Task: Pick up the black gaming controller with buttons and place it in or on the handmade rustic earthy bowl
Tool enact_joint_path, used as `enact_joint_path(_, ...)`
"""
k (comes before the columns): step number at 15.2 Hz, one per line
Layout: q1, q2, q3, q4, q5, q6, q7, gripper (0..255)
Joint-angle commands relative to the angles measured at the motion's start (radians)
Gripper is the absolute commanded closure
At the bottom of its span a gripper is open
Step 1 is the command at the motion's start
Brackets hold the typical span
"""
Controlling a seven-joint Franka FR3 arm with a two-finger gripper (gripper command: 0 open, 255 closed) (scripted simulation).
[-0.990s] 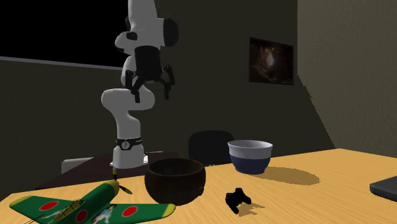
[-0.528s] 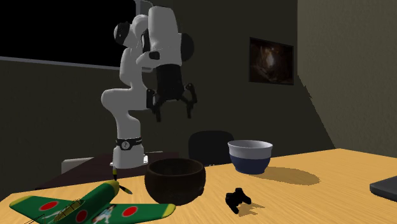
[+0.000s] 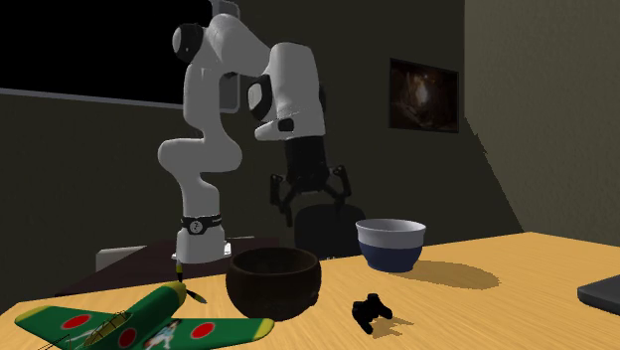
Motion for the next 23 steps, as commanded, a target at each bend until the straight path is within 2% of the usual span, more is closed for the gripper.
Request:
enact_joint_path(1, 0.007, 0.088, 0.01, 0.046, -0.068, 0.036, 0.073, 0)
enact_joint_path(6, 0.092, 0.302, -0.027, 0.18, -0.241, 0.097, 0.255, 0)
enact_joint_path(10, 0.184, 0.461, -0.084, 0.312, -0.336, 0.117, 0.362, 0)
enact_joint_path(18, 0.23, 0.554, -0.131, 0.338, -0.386, 0.182, 0.397, 0)
enact_joint_path(23, 0.23, 0.554, -0.131, 0.338, -0.385, 0.182, 0.397, 0)
